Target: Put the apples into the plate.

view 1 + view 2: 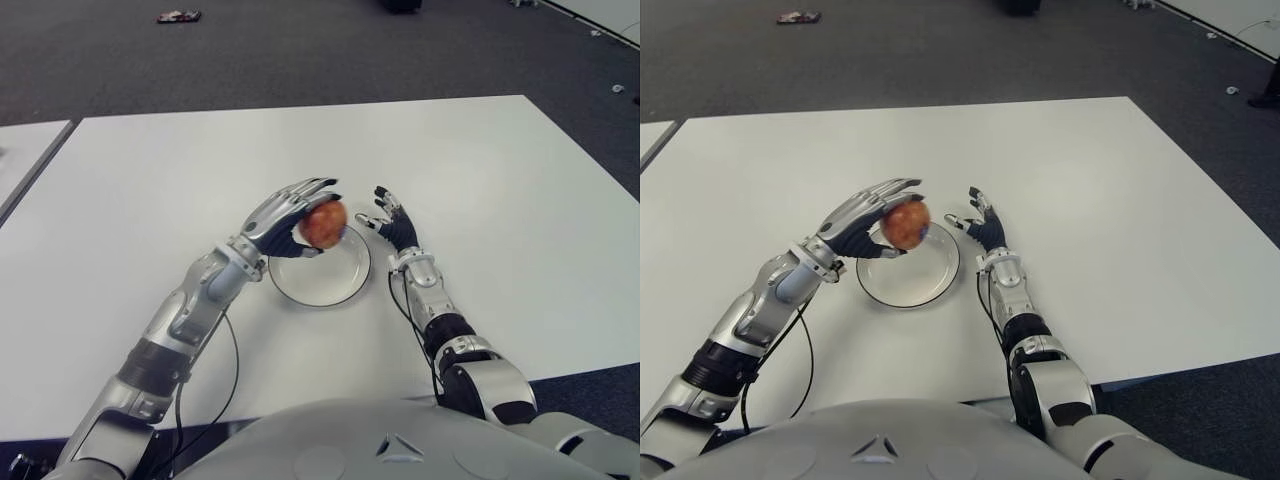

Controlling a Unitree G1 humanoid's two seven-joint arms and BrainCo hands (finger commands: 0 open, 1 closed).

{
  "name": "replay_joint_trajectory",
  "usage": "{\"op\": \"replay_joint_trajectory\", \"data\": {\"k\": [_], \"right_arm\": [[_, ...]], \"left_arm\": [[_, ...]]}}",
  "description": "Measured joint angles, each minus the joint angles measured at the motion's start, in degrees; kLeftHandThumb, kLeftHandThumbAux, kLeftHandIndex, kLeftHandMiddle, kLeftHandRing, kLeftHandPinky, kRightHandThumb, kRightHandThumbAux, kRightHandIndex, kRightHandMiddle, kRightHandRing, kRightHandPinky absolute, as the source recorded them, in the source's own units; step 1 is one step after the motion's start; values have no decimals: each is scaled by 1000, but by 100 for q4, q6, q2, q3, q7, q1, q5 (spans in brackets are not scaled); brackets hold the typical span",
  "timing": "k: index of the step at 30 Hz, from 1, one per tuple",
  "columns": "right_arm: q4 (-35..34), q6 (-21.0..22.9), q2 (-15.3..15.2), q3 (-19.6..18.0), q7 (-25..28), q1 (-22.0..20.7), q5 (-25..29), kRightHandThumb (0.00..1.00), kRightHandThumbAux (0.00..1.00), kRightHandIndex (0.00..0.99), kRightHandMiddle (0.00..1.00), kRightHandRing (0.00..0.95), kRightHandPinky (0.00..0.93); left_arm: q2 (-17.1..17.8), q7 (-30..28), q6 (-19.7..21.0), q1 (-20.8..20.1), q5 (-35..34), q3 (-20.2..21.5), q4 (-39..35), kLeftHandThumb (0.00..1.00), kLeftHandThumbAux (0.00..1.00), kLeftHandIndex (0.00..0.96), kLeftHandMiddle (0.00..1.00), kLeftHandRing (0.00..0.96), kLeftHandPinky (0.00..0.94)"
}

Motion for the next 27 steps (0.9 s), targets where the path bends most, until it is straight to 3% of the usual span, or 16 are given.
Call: {"op": "replay_joint_trajectory", "data": {"k": [4,8,22,27], "right_arm": [[-25,-7,-11,-4,-4,-13,1,78,714,0,5,30,88],[-18,-3,-8,-1,-4,-33,1,70,706,0,7,31,91],[-33,-4,10,-1,81,17,5,65,690,15,30,58,126],[-2,-5,-3,-7,83,-4,9,73,695,14,34,58,114]], "left_arm": [[-4,-414,297,292,-153,-5,-772,151,121,0,0,0,0],[-32,-780,287,497,-401,-73,-1292,126,128,0,0,0,0],[58,-1863,398,365,-1504,8,-1129,215,90,0,0,0,0],[294,-2381,479,-53,-1649,24,-824,266,81,0,0,0,0]]}}
